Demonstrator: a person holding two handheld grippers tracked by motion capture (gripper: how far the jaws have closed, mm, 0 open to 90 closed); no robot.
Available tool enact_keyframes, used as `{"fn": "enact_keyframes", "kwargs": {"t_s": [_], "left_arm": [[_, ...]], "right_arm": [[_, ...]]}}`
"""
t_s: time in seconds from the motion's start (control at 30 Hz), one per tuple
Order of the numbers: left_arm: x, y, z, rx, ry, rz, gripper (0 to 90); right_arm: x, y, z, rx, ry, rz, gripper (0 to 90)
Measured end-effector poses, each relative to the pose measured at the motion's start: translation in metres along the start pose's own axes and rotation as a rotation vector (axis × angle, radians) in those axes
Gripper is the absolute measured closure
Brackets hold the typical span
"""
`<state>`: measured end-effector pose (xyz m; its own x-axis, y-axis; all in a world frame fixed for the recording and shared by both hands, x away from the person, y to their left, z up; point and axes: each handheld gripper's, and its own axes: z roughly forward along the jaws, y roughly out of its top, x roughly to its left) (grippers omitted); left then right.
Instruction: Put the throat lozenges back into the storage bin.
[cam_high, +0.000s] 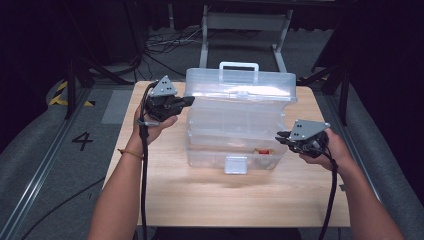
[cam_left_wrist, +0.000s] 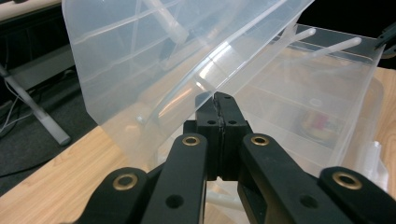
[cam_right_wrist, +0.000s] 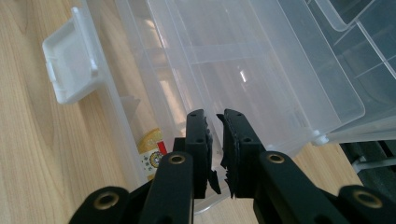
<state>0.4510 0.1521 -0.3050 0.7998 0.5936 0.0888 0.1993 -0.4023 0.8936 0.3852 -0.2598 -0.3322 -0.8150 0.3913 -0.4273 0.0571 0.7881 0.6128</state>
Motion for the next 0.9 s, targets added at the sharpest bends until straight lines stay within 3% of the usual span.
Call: {"fn": "enact_keyframes", "kwargs": {"t_s": [0.3, 0.77, 0.9], "left_arm": [[-0.009, -0.006, -0.003, 0.035, 0.014, 0.021, 90.0], [-0.018, -0.017, -0.007, 0.049, -0.015, 0.045, 90.0], [-0.02, -0.02, -0.007, 0.049, -0.02, 0.047, 90.0]], "right_arm": [[0.002, -0.006, -0.005, -0.015, 0.002, 0.011, 83.3], [0.0, -0.02, -0.014, -0.015, -0.01, 0.046, 85.0], [-0.001, -0.031, -0.016, -0.004, -0.018, 0.072, 85.0]]}}
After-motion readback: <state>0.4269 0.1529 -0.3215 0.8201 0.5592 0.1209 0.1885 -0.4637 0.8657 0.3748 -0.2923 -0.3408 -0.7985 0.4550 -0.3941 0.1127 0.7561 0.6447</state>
